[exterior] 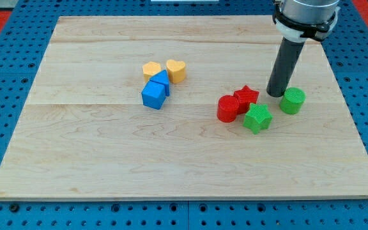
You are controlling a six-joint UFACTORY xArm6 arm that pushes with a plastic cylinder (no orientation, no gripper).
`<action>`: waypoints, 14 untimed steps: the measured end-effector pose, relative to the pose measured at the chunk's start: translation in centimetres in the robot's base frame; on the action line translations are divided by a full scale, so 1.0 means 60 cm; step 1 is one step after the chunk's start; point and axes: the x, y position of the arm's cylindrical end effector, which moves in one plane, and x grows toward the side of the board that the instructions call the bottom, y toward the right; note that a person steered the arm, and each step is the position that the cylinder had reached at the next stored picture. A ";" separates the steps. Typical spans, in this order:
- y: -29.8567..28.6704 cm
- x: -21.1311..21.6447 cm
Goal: Push the green circle below the green star
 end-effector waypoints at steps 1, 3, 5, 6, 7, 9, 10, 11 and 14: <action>-0.018 -0.017; 0.040 -0.058; 0.108 0.003; 0.133 0.022; 0.096 0.002; 0.031 -0.036; 0.073 0.004; 0.106 0.029; 0.085 0.015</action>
